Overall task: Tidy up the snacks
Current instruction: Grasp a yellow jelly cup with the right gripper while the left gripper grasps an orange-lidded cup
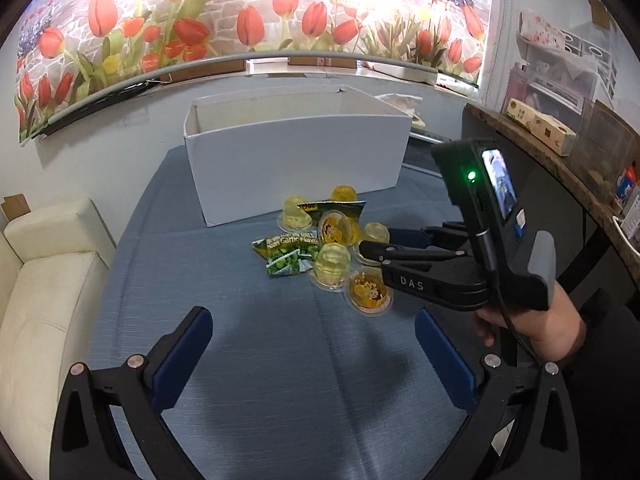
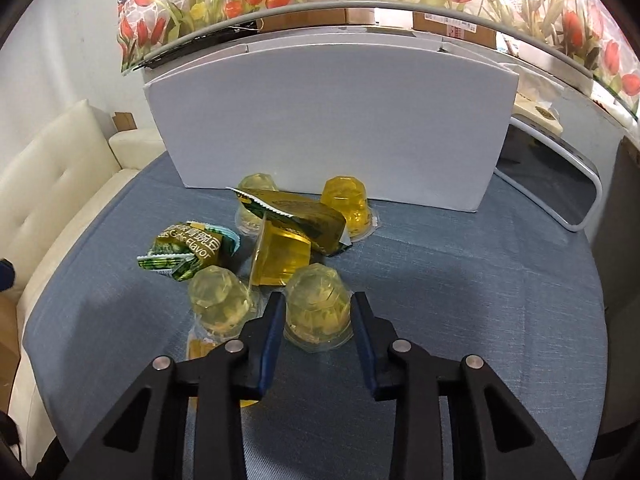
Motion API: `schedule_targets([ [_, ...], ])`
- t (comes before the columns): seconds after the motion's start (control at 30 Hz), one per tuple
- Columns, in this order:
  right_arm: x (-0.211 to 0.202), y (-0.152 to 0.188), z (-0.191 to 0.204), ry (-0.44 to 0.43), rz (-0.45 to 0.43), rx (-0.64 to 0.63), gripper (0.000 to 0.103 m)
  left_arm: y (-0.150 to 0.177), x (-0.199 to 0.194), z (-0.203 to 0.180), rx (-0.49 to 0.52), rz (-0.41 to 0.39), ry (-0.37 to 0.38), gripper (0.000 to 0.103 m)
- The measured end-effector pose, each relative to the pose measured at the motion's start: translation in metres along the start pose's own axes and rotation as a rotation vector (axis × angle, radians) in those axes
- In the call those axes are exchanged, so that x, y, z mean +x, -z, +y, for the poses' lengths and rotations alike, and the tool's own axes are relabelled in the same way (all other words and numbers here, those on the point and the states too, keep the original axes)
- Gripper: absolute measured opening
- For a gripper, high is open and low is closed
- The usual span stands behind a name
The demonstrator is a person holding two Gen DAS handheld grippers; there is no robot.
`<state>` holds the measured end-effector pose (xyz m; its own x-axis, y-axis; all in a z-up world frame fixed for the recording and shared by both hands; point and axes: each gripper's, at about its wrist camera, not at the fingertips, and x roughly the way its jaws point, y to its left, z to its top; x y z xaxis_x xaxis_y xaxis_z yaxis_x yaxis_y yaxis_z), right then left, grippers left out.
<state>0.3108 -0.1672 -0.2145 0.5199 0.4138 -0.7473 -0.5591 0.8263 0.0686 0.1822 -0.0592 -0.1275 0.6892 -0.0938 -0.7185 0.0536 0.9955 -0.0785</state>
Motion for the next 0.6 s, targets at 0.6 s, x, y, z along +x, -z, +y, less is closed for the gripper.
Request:
schedule_targets([
  [0.6, -0.101, 0.034, -0.037, 0.087, -0.13, 0.096, 0.035, 0.0, 0.065, -0.04, 0.011, 0.069, 0.006, 0.103],
])
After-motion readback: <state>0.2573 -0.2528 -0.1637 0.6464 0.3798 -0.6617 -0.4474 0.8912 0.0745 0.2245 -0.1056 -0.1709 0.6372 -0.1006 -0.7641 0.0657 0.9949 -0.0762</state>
